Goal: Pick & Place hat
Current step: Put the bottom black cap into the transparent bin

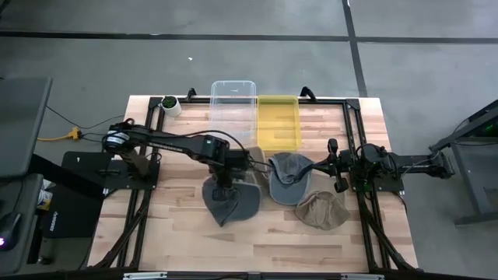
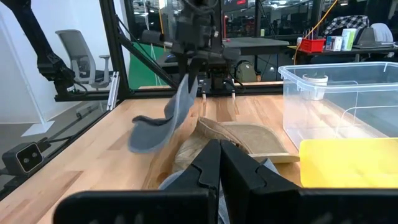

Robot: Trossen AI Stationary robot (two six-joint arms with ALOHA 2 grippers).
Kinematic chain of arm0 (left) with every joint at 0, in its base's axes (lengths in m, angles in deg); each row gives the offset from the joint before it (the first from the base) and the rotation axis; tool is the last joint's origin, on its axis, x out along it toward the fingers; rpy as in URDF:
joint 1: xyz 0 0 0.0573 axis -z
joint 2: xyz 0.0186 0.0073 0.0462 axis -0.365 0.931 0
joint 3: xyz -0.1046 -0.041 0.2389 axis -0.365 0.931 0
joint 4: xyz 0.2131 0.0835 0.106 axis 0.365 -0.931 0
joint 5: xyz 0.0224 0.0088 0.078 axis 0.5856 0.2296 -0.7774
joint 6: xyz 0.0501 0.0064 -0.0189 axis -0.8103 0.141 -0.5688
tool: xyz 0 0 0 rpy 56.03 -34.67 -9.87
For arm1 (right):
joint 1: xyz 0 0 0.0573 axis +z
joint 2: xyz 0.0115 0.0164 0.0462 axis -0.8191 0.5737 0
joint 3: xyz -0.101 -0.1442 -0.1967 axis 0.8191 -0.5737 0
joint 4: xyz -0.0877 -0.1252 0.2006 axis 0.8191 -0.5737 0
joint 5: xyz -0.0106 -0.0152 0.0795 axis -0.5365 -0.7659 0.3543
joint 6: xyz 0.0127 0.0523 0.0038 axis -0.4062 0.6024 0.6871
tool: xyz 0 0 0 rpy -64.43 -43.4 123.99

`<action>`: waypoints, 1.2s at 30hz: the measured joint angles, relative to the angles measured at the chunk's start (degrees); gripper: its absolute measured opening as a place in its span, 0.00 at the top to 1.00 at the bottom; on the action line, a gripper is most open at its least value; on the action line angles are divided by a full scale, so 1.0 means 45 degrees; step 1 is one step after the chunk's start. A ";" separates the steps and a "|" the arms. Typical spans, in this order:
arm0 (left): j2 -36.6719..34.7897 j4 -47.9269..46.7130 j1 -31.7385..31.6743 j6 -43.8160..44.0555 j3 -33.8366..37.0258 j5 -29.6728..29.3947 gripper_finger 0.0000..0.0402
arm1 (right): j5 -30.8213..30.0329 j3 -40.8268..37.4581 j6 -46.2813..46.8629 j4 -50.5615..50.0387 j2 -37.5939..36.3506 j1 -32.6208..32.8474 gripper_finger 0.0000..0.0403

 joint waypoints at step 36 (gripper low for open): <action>-0.5032 0.7354 -0.1018 0.3973 0.6200 -0.2401 1.00 | -0.0750 0.0977 0.4533 0.2932 0.2999 0.0034 0.99</action>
